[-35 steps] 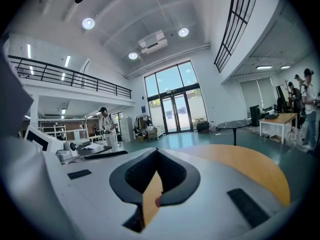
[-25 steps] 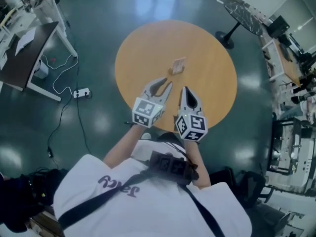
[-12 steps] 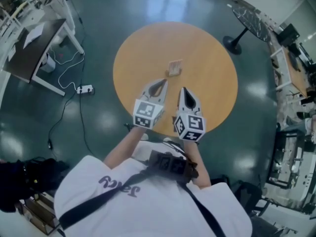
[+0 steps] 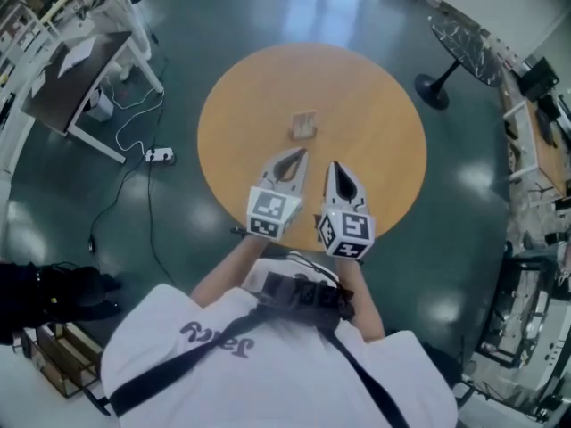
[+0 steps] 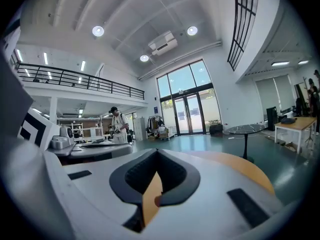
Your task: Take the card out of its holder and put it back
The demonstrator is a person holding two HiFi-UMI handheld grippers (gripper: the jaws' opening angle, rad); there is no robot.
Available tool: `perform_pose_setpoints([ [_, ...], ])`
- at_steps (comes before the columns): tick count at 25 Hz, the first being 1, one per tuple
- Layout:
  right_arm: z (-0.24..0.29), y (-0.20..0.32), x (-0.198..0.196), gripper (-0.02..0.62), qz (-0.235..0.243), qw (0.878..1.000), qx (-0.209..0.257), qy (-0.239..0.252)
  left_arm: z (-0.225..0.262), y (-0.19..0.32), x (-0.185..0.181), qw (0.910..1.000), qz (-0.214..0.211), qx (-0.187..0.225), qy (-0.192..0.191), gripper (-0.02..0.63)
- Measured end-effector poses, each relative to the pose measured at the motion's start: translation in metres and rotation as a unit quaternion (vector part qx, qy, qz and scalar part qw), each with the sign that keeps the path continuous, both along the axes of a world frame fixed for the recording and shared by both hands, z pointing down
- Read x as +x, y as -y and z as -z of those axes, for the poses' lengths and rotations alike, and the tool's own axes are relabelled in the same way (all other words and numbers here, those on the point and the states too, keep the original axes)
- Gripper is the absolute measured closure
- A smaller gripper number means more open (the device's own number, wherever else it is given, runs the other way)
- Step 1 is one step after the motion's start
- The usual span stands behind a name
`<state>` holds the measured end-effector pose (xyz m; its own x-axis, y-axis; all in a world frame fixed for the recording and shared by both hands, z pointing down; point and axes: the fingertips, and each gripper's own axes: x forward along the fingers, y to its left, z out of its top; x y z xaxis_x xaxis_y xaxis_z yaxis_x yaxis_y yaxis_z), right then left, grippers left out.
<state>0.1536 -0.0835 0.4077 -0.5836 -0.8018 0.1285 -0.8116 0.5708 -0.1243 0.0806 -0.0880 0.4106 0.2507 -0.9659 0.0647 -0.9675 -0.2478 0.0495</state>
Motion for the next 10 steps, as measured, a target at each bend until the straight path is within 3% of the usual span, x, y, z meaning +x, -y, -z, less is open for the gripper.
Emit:
perform_pose_setpoints([
  [6, -0.002, 0.010, 0.036, 0.577, 0.023, 1.000, -0.006, 0.003, -0.007, -0.005, 0.031, 0.9996, 0.026, -0.011, -0.006, 0.592],
  [10, -0.021, -0.003, 0.083, 0.577, 0.018, 1.000, -0.025, 0.007, -0.024, -0.030, 0.076, 0.9994, 0.022, -0.026, -0.007, 0.592],
])
